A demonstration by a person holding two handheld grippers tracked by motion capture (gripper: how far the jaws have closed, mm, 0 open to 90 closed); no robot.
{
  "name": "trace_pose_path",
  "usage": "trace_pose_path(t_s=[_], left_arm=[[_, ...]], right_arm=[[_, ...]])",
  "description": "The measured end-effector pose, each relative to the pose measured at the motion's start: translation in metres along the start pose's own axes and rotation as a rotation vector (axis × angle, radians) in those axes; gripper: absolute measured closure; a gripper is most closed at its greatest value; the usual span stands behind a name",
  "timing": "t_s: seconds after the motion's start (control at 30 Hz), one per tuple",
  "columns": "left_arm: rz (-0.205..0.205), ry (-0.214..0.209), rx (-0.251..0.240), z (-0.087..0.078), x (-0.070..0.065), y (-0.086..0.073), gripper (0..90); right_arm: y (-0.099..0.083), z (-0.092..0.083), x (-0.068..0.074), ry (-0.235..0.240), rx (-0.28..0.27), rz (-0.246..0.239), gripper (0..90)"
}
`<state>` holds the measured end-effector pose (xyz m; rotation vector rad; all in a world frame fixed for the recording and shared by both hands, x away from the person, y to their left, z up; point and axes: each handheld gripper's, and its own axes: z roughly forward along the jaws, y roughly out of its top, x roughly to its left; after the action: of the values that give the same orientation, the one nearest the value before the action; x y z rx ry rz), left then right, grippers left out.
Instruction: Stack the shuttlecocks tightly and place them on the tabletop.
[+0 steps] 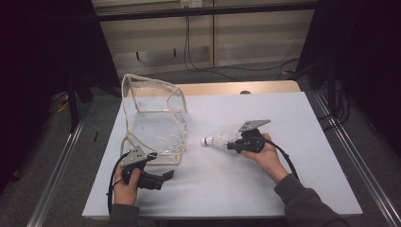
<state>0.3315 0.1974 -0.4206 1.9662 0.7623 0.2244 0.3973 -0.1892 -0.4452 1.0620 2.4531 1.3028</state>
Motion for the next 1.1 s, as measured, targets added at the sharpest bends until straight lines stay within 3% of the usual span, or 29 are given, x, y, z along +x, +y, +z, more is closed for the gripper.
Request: trace_pose_path(t_s=[0.43,0.67,1.1], left_arm=[[0.002,0.001,0.0,0.0,0.0,0.0,2.8],[0.003,0.003,-0.001,0.0,0.0,0.0,2.8],[0.003,0.001,0.002,0.0,0.0,0.0,2.8]], right_arm=[[-0.003,-0.007,0.0,-0.002,0.046,0.007,74.6],[-0.007,-0.012,-0.002,0.028,0.042,0.031,89.1],[-0.004,-0.007,0.003,0.035,0.019,0.019,90.0]])
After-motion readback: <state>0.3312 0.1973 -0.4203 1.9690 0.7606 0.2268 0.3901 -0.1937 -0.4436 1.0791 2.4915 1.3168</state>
